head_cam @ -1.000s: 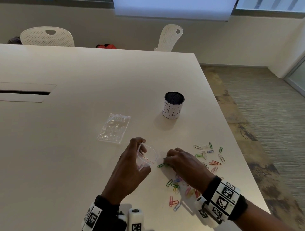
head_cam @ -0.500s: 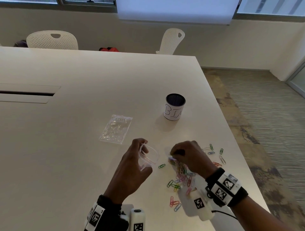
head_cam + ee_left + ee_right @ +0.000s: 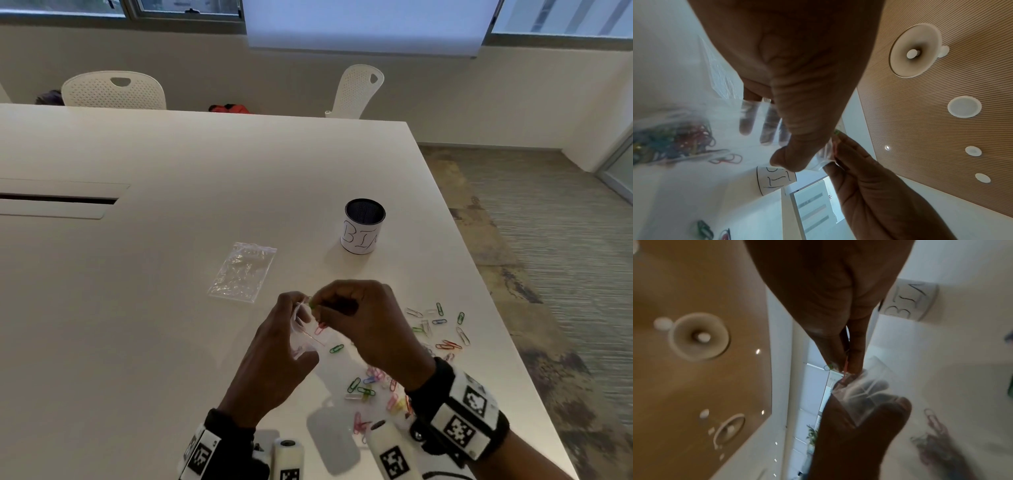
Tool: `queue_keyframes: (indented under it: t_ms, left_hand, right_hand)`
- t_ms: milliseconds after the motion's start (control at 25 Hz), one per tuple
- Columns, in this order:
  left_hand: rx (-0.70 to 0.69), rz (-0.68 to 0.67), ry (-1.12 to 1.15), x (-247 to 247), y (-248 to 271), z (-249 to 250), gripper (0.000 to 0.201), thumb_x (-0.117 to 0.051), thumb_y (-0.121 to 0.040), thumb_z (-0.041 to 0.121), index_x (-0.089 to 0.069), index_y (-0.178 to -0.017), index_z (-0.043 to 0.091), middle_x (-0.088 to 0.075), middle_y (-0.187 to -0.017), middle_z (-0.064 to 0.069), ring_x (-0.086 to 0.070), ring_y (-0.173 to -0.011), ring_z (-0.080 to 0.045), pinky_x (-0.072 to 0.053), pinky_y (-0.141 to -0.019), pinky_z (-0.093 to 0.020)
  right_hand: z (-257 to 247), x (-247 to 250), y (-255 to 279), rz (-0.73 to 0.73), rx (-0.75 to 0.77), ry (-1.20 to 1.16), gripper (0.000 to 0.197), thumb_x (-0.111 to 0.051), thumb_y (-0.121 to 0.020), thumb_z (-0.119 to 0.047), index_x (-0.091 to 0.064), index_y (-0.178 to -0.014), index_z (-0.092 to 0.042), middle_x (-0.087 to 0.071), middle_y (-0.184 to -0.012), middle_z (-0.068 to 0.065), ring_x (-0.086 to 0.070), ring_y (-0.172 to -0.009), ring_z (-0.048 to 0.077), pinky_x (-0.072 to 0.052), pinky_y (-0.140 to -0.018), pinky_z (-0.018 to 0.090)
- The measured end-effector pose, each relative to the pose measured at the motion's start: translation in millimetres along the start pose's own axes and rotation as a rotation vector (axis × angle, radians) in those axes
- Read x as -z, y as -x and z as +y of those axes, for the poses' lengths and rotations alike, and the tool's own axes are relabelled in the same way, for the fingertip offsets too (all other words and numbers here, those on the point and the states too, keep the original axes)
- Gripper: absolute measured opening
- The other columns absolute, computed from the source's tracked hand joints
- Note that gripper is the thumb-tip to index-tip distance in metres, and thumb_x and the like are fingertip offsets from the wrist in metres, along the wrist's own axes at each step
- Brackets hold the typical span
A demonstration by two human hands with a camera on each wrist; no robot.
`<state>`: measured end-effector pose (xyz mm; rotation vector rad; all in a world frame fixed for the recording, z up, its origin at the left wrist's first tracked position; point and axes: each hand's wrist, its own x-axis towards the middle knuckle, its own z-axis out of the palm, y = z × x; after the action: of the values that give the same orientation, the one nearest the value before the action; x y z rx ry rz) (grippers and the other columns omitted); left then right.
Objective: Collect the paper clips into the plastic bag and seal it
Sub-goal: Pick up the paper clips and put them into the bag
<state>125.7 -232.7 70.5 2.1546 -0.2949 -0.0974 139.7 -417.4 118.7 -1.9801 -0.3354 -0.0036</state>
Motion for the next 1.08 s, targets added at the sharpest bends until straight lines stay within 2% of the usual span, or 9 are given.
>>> queue_keyframes:
  t_ms: [80, 200, 320, 480, 680, 840, 880, 960, 1080]
  left_hand:
    - [0.009, -0.001, 0.011, 0, 0, -1, 0.065, -0.078, -0.084, 0.008, -0.037, -0.127, 0.035, -0.058, -0.109, 0.015, -0.065, -0.092, -0.014, -0.057, -0.068, -0.019]
    - [0.000, 0.011, 0.018, -2, 1, -2, 0.066, -0.078, -0.084, 0.007, -0.039, -0.129, 0.034, -0.061, -0.112, 0.011, -0.066, -0.095, -0.013, -0.054, -0.069, -0.013]
    - [-0.008, 0.019, 0.005, -2, 1, -1, 0.065, -0.079, -0.083, 0.008, -0.041, -0.132, 0.029, -0.062, -0.114, 0.007, -0.065, -0.099, -0.016, -0.052, -0.070, -0.011]
    - [-0.033, 0.021, -0.013, -2, 0, -2, 0.066, -0.078, -0.082, 0.010, -0.042, -0.134, 0.029, -0.058, -0.112, 0.012, -0.061, -0.103, -0.008, -0.048, -0.074, -0.004]
    - [-0.040, 0.014, -0.005, -4, -2, -3, 0.067, -0.076, -0.081, 0.009, -0.042, -0.133, 0.034, -0.057, -0.110, 0.017, -0.062, -0.102, -0.006, -0.050, -0.073, -0.008]
    - [-0.038, -0.002, -0.026, -6, -4, -4, 0.069, -0.078, -0.081, 0.010, -0.041, -0.133, 0.036, -0.057, -0.111, 0.020, -0.062, -0.103, -0.003, -0.052, -0.072, -0.011]
    - [-0.038, -0.005, -0.033, -6, -5, -4, 0.069, -0.079, -0.081, 0.010, -0.040, -0.133, 0.036, -0.057, -0.111, 0.020, -0.061, -0.103, -0.002, -0.052, -0.072, -0.010]
    - [-0.042, -0.008, -0.036, -7, -5, -4, 0.070, -0.079, -0.081, 0.009, -0.041, -0.133, 0.036, -0.057, -0.110, 0.020, -0.061, -0.104, 0.000, -0.051, -0.072, -0.009]
    - [-0.031, -0.007, -0.039, -6, -6, -4, 0.070, -0.079, -0.080, 0.008, -0.041, -0.133, 0.036, -0.058, -0.111, 0.019, -0.062, -0.105, -0.004, -0.053, -0.075, -0.014]
  right_hand:
    - [0, -7, 0, -0.050, 0.054, 0.146, 0.014, -0.077, -0.089, -0.015, -0.078, -0.103, -0.017, -0.079, -0.095, -0.006, -0.075, -0.084, 0.001, -0.060, -0.079, 0.014]
    - [-3, -6, -1, -0.101, 0.052, 0.209, 0.015, -0.076, -0.091, -0.013, -0.078, -0.105, -0.018, -0.079, -0.099, -0.005, -0.074, -0.086, -0.001, -0.056, -0.079, 0.008]
    - [-6, 0, -2, -0.113, 0.053, 0.233, 0.016, -0.076, -0.090, -0.010, -0.079, -0.104, -0.017, -0.080, -0.099, -0.004, -0.074, -0.086, -0.002, -0.058, -0.081, 0.010]
    - [-3, 14, -1, -0.042, 0.050, 0.236, 0.012, -0.078, -0.089, -0.009, -0.080, -0.098, -0.016, -0.080, -0.087, -0.004, -0.076, -0.079, 0.003, -0.061, -0.078, 0.016]
    - [38, 60, 7, 0.103, -0.059, 0.338, 0.013, -0.081, -0.085, -0.006, -0.080, -0.095, -0.015, -0.079, -0.082, -0.005, -0.075, -0.073, 0.001, -0.062, -0.076, 0.019]
    - [89, 107, 24, 0.152, -0.241, 0.545, 0.015, -0.079, -0.087, -0.006, -0.079, -0.097, -0.017, -0.078, -0.087, -0.004, -0.068, -0.072, -0.002, -0.051, -0.067, 0.009]
    - [101, 117, 29, 0.159, -0.299, 0.592, 0.019, -0.077, -0.088, -0.006, -0.078, -0.103, -0.017, -0.078, -0.094, -0.001, -0.069, -0.076, 0.003, -0.051, -0.070, 0.013]
    - [122, 134, 36, 0.145, -0.446, 0.690, 0.032, -0.071, -0.092, -0.007, -0.071, -0.123, -0.016, -0.073, -0.115, 0.006, -0.069, -0.096, 0.017, -0.055, -0.084, 0.029]
    - [139, 144, 45, 0.095, -0.635, 0.835, 0.048, -0.058, -0.098, -0.007, -0.053, -0.145, -0.015, -0.057, -0.137, 0.016, -0.058, -0.125, 0.032, -0.051, -0.104, 0.043]
